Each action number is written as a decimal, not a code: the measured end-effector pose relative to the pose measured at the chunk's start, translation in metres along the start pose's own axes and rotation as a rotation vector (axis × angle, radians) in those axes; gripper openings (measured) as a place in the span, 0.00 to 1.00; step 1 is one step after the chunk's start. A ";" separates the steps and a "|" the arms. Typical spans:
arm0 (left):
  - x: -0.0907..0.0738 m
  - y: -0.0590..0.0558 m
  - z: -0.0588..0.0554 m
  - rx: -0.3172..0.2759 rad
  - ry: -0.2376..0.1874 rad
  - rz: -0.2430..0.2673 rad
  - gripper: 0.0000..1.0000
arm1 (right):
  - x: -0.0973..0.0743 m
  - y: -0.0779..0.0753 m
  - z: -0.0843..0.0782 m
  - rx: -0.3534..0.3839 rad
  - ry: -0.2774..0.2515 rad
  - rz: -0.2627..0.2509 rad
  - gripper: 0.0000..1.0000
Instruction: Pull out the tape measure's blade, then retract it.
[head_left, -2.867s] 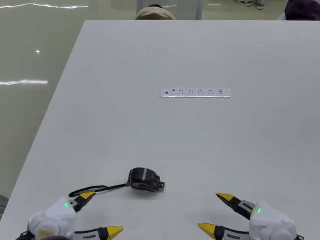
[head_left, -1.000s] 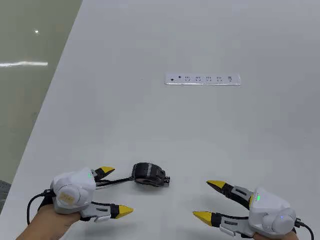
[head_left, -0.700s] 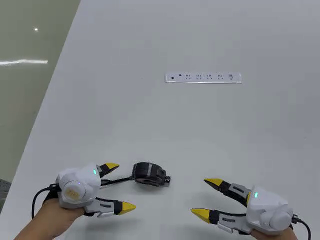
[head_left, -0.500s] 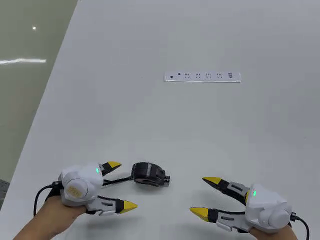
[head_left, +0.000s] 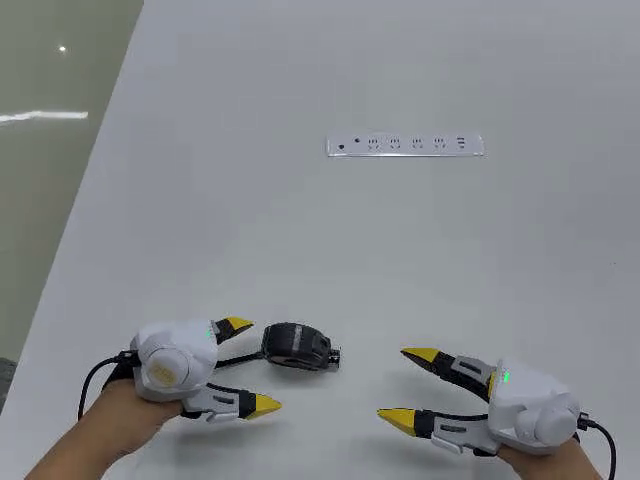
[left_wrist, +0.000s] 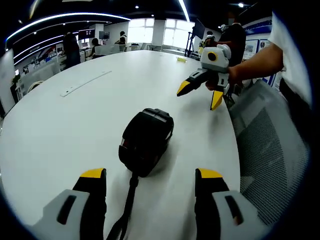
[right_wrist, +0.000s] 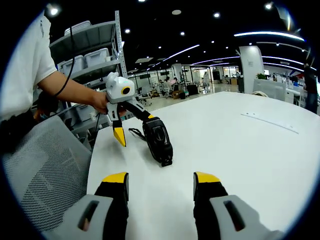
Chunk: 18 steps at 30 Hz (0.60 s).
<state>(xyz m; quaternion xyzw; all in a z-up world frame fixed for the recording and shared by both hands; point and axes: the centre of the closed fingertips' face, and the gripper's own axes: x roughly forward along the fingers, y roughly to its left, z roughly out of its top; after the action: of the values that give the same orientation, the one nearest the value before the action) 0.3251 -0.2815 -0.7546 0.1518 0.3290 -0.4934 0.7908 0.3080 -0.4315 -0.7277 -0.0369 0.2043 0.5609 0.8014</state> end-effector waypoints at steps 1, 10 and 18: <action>0.001 0.001 0.000 0.000 0.001 -0.001 0.70 | 0.001 0.000 0.000 0.004 -0.002 0.002 0.52; 0.008 0.002 0.001 0.000 -0.003 -0.025 0.69 | 0.007 -0.004 -0.002 0.011 0.003 0.009 0.51; 0.014 0.007 0.005 0.013 0.000 -0.041 0.68 | 0.012 -0.008 -0.005 0.023 0.011 0.014 0.50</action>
<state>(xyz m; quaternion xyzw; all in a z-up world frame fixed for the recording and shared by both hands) 0.3368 -0.2905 -0.7607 0.1501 0.3288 -0.5116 0.7795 0.3176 -0.4258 -0.7382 -0.0292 0.2152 0.5638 0.7969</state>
